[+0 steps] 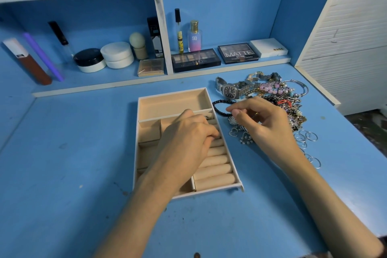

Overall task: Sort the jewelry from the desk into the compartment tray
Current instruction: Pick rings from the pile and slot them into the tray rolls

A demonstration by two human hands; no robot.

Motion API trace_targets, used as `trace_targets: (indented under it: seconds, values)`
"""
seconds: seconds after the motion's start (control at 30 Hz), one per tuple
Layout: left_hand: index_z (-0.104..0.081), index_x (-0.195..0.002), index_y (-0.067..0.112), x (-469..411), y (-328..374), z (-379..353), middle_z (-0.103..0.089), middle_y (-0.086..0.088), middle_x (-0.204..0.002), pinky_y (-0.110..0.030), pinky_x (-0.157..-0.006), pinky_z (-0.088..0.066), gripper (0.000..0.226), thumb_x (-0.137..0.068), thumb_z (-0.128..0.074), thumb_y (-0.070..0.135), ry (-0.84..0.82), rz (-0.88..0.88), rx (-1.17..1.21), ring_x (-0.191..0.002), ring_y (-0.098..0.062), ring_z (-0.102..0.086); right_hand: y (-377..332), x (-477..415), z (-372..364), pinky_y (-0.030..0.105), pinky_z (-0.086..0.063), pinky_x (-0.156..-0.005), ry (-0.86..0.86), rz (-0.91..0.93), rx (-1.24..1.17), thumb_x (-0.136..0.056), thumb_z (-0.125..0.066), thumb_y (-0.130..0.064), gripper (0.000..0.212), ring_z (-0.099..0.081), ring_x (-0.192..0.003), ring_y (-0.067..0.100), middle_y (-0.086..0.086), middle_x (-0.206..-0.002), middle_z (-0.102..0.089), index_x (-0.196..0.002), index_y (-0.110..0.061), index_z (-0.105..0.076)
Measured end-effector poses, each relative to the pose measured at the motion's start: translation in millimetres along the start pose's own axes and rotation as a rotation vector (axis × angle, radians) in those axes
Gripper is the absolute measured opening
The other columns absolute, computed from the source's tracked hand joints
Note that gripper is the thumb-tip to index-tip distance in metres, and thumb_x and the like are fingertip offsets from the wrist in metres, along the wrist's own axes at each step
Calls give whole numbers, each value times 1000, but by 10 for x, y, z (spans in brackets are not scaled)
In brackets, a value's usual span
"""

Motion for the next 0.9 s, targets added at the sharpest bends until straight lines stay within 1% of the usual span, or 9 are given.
trace_targets:
  seconds: [0.13,0.2,0.37,0.47,0.53,0.6,0.7,0.8,0.9]
  values:
    - [-72,-98,26,1,-33,-21,-66,10,-88,-24,-69,-42,17,-86,-61,21,-33,26,18,-88,-10,-47,-1,-1,2,32,-41,-59,6,3,-6,-88,-62,-15,12,-56,-70,19,11,-80,-62,-89,-17,-73]
    - [-71,-101,28,17,-99,-24,-65,12,-89,-27,-75,-46,19,-86,-61,24,-39,71,62,-90,-9,-48,0,6,14,29,-40,-56,15,1,-16,-88,-61,-15,12,-55,-67,17,12,-79,-61,-89,-18,-73]
    - [-69,-100,32,79,-182,70,-59,21,-78,-10,-66,-34,19,-82,-65,29,50,141,148,-81,-4,-46,40,54,189,16,-33,-53,56,-35,-109,-88,-62,-13,15,-44,-58,7,12,-75,-57,-86,-23,-72]
    - [-70,-96,33,40,-75,41,-58,24,-76,-15,-71,-40,18,-79,-67,27,68,120,216,-82,-3,-48,115,98,393,13,-33,-53,28,-93,-49,-88,-62,-16,12,-44,-57,4,11,-76,-59,-88,-23,-72]
    - [-71,-94,33,-15,74,-17,-62,20,-79,-13,-74,-37,16,-79,-67,28,59,73,238,-83,-1,-46,177,136,569,11,-31,-51,-17,-125,36,-87,-63,-14,12,-44,-54,3,6,-76,-62,-86,-22,-72]
    - [-70,-95,32,-77,242,-121,-64,16,-84,-14,-74,-36,16,-80,-67,28,17,30,265,-86,-4,-46,249,168,734,13,-34,-51,-90,-151,142,-86,-64,-12,17,-47,-57,5,-4,-74,-64,-83,-26,-72]
    - [-69,-97,29,-156,493,-310,-61,15,-85,-23,-76,-40,16,-82,-66,30,-36,-35,291,-89,-8,-49,367,221,903,16,-38,-58,-218,-198,271,-82,-67,-14,17,-53,-65,8,-2,-80,-68,-79,-30,-72]
    - [-68,-99,29,-205,749,-507,-55,17,-84,-22,-79,-39,17,-83,-64,34,-104,-87,303,-92,-7,-47,442,261,1007,17,-41,-62,-283,-198,359,-80,-70,-19,11,-56,-71,12,0,-81,-68,-80,-30,-71]
    - [-64,-102,29,-222,918,-698,-58,15,-88,-22,-80,-38,25,-81,-62,43,-176,-101,296,-92,-4,-42,481,300,1011,31,-47,-68,-365,-205,375,-77,-73,-22,9,-56,-68,15,2,-79,-66,-82,-29,-69]
Point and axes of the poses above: each hand's wrist, its own x-axis away from the middle knuckle, its own z-axis out of the back of the hand, y = z × x, the point moved 8 cm from there along -x, towards the middle knuckle
